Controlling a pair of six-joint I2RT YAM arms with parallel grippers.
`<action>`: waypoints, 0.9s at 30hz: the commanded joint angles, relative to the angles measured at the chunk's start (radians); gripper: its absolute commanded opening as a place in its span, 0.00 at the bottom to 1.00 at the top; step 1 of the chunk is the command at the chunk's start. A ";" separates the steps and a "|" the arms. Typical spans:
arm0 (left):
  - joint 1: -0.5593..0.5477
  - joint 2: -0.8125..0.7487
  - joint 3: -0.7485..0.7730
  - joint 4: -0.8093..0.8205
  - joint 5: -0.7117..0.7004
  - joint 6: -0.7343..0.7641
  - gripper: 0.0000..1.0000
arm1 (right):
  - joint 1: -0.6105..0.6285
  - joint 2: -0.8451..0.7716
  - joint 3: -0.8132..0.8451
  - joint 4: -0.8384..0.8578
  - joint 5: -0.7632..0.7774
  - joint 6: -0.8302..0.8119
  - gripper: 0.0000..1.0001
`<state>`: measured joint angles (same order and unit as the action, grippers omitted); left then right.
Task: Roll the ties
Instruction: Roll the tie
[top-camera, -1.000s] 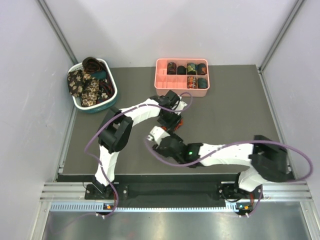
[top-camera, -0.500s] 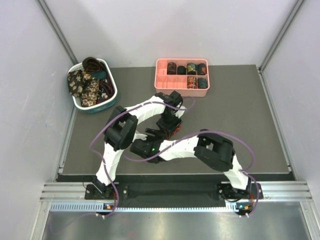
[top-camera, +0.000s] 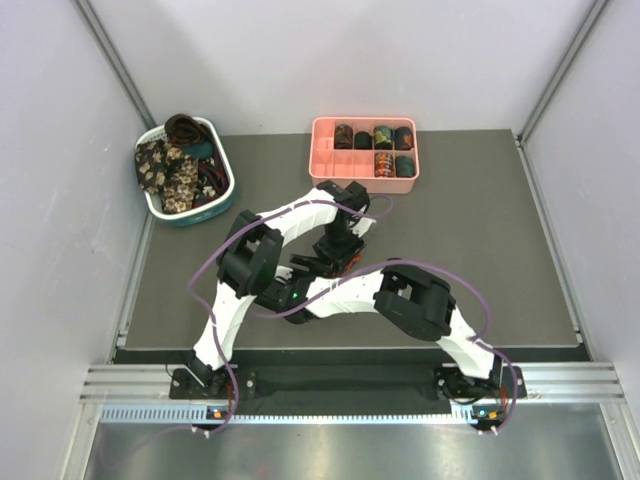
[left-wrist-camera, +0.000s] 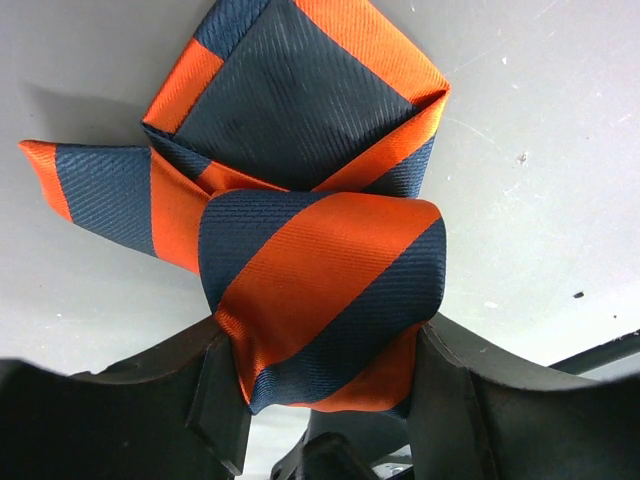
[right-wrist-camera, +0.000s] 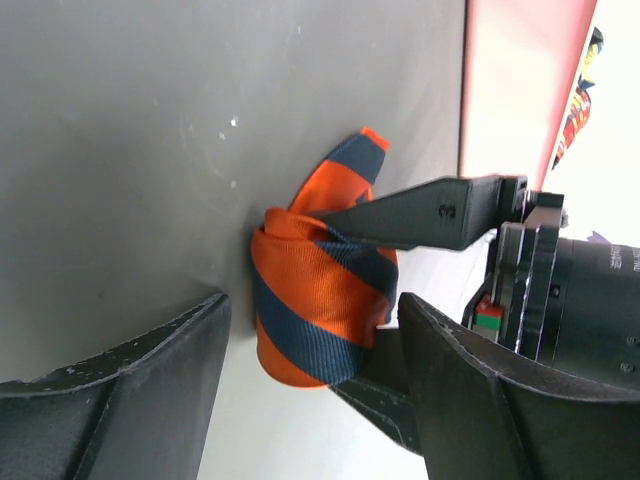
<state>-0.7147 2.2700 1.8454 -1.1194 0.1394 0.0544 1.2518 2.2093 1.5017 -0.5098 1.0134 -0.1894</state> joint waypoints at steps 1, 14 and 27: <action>-0.009 0.077 -0.029 -0.298 -0.027 0.002 0.57 | -0.022 0.047 -0.014 -0.131 -0.041 0.057 0.71; -0.012 0.059 -0.025 -0.296 -0.043 0.001 0.56 | -0.083 0.161 0.006 -0.147 -0.098 0.024 0.55; -0.014 0.079 0.020 -0.257 -0.047 0.028 0.67 | -0.084 0.135 -0.003 -0.108 -0.038 0.050 0.24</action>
<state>-0.7273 2.2913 1.8725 -1.1763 0.1020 0.0582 1.2346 2.2940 1.5455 -0.5934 1.0855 -0.1879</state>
